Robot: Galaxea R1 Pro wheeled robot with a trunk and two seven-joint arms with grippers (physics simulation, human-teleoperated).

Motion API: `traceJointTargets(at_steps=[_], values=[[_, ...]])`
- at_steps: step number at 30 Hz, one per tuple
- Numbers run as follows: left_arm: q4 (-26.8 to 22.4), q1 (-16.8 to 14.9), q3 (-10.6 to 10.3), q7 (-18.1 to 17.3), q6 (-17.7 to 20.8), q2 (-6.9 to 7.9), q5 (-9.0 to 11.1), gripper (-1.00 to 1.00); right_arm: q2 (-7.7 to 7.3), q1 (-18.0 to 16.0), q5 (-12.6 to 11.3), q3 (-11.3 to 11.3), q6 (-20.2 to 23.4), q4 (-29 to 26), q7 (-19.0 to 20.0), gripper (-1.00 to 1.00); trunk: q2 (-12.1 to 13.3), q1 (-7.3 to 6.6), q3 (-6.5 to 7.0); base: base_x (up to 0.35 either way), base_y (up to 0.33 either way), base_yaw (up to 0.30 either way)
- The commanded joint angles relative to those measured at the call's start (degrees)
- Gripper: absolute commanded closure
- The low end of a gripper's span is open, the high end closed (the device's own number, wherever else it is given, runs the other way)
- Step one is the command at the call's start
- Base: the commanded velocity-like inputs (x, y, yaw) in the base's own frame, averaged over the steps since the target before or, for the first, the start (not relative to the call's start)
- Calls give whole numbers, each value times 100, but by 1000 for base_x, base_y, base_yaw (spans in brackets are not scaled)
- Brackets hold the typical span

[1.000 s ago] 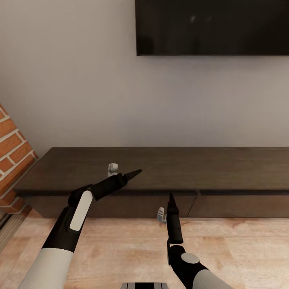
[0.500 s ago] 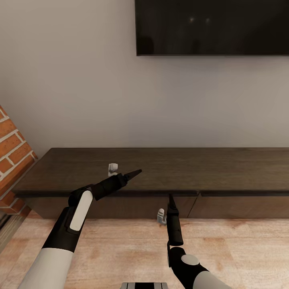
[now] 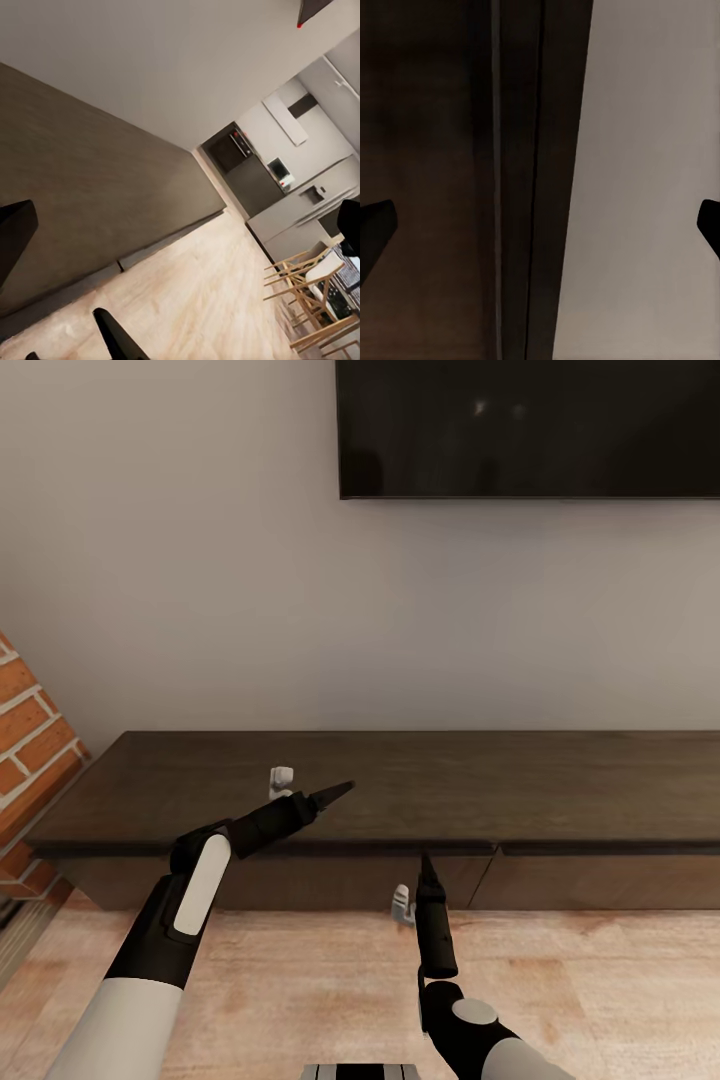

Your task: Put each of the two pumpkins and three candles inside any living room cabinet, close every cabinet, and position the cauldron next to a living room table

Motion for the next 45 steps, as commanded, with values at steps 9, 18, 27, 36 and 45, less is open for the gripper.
traceJointTargets(at_steps=[9, 18, 27, 36, 45], values=[[3, 0, 0, -17, -4, 3, 0, -100, 0, 5, -8, 1, -13, 7, -1, -100, 0, 0, 0, 69, 0, 0], [3, 2, -8, -220, -12, 5, 0, -100, 0, 14, -9, -6, -27, 11, -1, -100, 0, 0, 0, 81, 0, 0], [8, 4, -8, -272, -14, 5, 0, -100, 0, 16, -17, -6, -46, 7, -2, -100, 0, 0, 0, 3, 0, 0], [8, 0, -8, -272, -14, 5, 0, -100, 0, 16, -18, -7, -57, 8, -1, -100, 0, 0, 0, 0, 0, 0], [8, 2, -8, -272, -14, 5, 0, -100, 0, 16, -25, -3, -58, 2, -1, 100, 0, 0, 0, 0, 0, 0]])
